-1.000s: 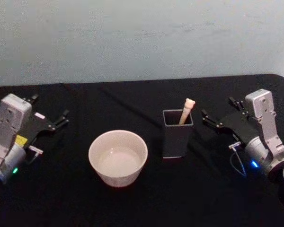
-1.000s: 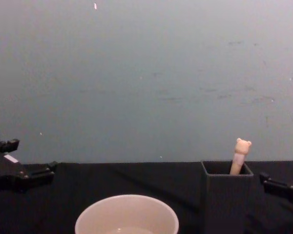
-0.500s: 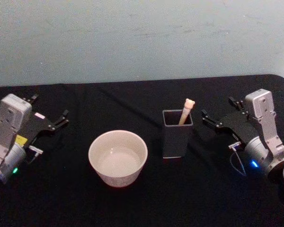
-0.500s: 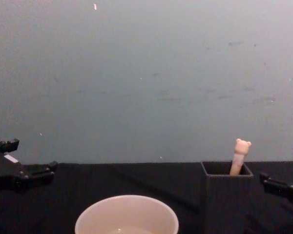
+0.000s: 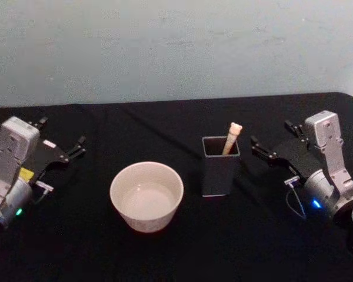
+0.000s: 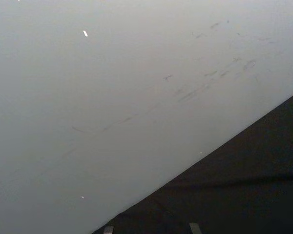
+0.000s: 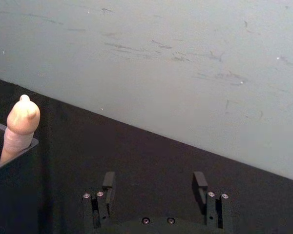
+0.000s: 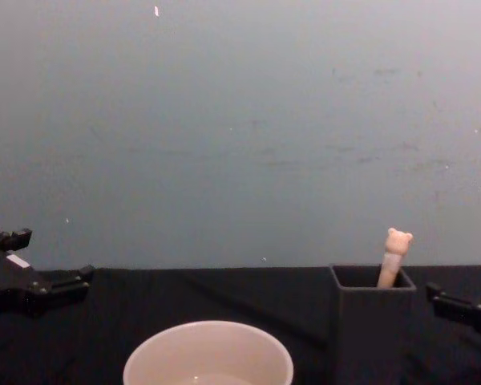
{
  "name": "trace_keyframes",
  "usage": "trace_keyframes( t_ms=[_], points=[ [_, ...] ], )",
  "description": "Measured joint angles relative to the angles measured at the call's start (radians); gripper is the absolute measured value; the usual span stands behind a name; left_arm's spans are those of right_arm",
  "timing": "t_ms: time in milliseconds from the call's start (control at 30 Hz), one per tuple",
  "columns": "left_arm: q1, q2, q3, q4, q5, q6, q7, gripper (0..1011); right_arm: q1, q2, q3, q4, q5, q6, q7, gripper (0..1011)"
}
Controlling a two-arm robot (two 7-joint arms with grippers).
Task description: Pick up the stirring spoon with one hand, stir inside the cup, then place it back in its original position.
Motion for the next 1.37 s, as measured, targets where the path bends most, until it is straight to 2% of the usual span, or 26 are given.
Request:
trace_keyframes(
  t_ms=[1367],
  points=[
    [0.0,0.0,0.0,0.0,0.0,0.0,0.0,1001,0.0,0.0,0.0,0.0,0.0,0.0,0.0,1003]
  ],
)
